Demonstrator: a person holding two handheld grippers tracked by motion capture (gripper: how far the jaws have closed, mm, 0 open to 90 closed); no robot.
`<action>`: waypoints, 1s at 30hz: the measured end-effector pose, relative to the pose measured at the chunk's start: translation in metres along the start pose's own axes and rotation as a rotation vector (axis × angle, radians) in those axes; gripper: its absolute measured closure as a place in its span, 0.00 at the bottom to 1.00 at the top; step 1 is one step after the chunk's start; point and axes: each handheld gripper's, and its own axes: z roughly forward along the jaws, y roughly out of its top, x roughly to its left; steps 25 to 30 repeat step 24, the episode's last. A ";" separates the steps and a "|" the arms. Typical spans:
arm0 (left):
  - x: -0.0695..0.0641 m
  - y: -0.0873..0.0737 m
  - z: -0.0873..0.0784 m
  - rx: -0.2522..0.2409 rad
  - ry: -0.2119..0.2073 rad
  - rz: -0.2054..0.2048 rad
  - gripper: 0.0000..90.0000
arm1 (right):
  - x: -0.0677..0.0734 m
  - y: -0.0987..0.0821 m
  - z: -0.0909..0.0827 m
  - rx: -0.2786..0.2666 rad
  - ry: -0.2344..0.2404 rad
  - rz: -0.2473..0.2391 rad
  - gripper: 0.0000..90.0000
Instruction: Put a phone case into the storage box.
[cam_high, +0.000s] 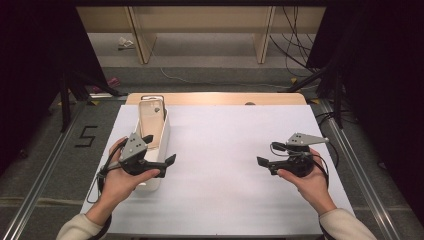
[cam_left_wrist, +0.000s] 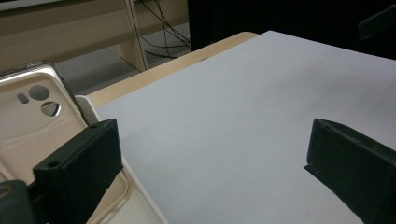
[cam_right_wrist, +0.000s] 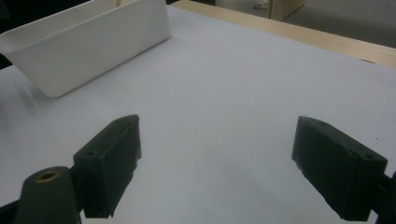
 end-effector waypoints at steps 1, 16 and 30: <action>-0.002 -0.001 -0.001 -0.002 -0.001 0.008 0.03 | 0.000 0.000 -0.001 0.002 0.000 0.001 0.18; -0.013 -0.018 -0.008 -0.003 -0.020 0.054 0.05 | 0.006 -0.005 -0.005 0.005 0.012 -0.009 0.18; -0.016 -0.022 -0.008 0.002 -0.024 0.056 0.05 | 0.005 -0.005 -0.004 0.004 0.011 -0.012 0.18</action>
